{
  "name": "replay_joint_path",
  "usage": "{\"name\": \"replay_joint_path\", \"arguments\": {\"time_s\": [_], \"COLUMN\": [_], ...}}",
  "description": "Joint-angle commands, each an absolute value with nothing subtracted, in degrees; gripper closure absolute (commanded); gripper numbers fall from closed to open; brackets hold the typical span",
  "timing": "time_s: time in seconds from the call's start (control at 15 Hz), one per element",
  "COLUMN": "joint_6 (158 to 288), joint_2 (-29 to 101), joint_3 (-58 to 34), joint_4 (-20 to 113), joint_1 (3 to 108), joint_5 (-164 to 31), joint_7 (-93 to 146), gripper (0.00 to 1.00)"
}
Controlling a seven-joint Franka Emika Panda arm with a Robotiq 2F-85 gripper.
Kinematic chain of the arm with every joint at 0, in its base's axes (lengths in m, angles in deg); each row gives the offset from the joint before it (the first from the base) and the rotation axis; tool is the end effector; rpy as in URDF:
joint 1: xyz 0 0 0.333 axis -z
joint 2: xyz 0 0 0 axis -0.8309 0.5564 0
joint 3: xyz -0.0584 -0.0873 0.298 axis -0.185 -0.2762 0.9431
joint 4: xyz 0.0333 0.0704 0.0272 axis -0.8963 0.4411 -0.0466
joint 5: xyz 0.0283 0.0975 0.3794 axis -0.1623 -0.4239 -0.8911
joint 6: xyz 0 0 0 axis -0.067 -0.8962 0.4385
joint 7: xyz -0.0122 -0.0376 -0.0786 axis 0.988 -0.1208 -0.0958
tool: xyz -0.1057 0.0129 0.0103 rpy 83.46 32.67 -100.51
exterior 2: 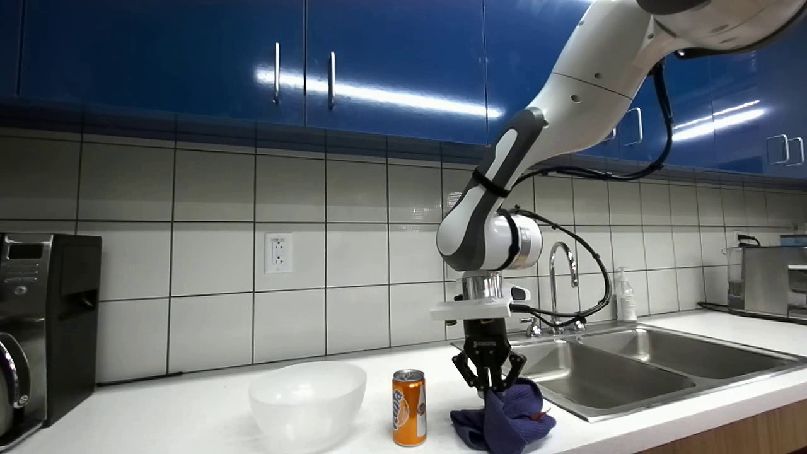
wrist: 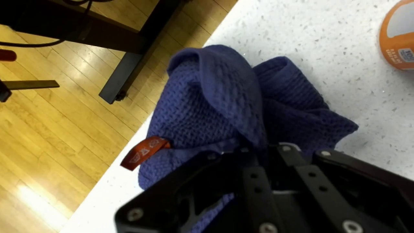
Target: Place the towel in the bowl
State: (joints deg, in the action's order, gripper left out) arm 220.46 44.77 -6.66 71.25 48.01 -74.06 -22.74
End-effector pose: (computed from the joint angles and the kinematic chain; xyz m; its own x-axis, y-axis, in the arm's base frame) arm 0.5661 0.0971 0.2062 0.6546 -0.7382 -0.1630 -0.7300 -0.6733 0.1173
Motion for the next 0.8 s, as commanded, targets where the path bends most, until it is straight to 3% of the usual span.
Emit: {"name": "replay_joint_path", "arguments": {"time_s": [0.0, 0.73], "joint_6": [219.3, 211.0], "joint_2": [41.1, 18.3], "joint_3": [-7.2, -6.9], "joint_4": [72.5, 80.8], "joint_1": [47.5, 49.5], "joint_5": [-75.1, -73.4], "joint_7": [-23.0, -23.1], "gripper": [1.0, 0.99]}}
